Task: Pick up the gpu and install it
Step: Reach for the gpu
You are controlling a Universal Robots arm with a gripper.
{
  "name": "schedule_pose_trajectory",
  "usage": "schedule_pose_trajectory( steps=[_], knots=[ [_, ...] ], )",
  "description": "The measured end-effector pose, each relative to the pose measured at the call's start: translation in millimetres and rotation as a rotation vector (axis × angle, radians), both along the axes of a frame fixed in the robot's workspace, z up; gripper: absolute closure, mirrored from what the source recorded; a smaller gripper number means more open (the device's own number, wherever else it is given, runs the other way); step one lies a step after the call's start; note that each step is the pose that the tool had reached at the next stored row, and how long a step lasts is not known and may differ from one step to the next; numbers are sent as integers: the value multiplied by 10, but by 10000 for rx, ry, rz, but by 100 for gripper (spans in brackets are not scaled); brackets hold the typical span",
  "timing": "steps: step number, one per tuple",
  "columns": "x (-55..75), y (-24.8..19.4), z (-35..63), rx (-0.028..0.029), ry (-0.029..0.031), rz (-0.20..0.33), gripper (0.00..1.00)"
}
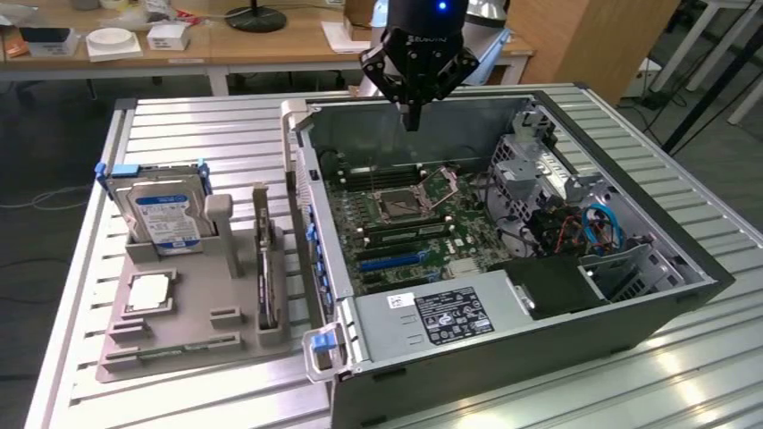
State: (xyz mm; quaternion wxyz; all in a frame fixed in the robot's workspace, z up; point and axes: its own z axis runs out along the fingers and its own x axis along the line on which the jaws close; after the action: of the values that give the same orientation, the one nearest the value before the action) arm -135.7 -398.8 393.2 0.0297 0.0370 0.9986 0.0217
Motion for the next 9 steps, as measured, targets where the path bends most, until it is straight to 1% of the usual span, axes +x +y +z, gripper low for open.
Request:
schedule_pose_trajectory(
  steps=[5, 9],
  knots=[
    [-7, 0, 0, 0, -2, -1, 89],
    [-55, 0, 0, 0, -2, -3, 89]
  ],
)
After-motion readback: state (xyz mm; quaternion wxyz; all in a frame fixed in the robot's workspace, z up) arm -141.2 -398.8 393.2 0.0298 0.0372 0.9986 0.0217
